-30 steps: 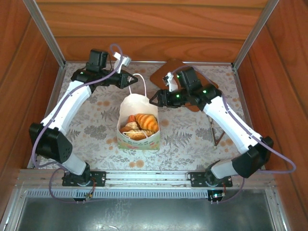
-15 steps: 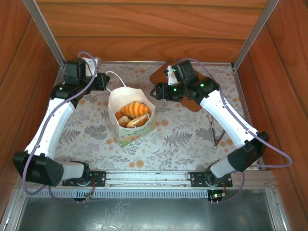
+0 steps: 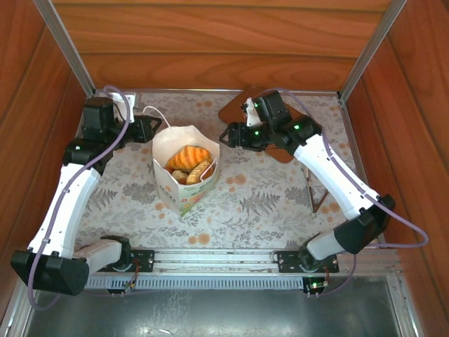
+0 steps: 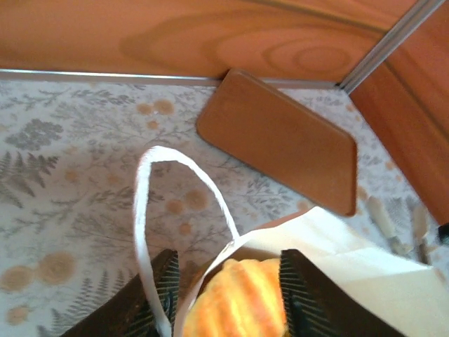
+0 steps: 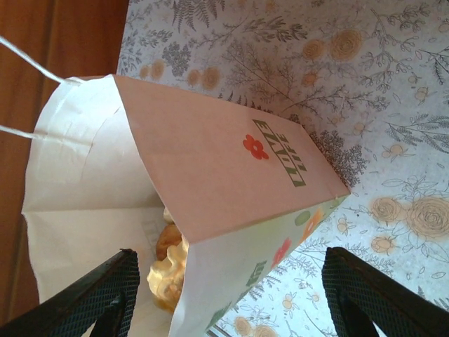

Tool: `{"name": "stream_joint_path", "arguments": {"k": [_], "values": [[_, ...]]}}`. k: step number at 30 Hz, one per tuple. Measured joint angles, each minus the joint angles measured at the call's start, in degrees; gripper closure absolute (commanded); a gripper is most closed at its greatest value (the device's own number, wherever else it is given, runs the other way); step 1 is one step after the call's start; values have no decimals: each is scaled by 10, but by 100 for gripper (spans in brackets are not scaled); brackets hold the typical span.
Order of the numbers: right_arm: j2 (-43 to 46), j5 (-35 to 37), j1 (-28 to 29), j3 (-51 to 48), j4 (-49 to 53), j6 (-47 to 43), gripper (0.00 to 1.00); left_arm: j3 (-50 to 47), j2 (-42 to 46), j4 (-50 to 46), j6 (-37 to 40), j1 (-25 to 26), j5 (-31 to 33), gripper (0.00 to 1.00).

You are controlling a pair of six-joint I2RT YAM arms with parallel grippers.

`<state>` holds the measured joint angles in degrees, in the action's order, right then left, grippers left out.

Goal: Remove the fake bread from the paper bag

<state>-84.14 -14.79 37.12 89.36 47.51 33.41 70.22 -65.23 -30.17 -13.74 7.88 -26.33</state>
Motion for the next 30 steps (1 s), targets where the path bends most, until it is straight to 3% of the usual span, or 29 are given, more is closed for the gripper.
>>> {"name": "stream_joint_path", "arguments": {"k": [6,11,14,20,23,26,30], "values": [[33,6,0,-18,1,2,25,54,-61,-34,21,-89,-143,52],[41,8,0,-19,5,2,25,94,-107,-51,28,-113,-256,62],[51,-6,0,-29,8,7,26,105,-123,-59,30,-126,-293,69],[49,-38,12,-23,19,24,27,110,-145,-74,30,-134,-330,88],[13,-31,35,29,47,29,28,111,-150,-81,33,-134,-335,97],[-11,-2,52,64,71,39,30,113,-150,-85,30,-134,-332,100],[20,10,64,32,55,61,30,116,-141,-87,23,-135,-295,100]]}}
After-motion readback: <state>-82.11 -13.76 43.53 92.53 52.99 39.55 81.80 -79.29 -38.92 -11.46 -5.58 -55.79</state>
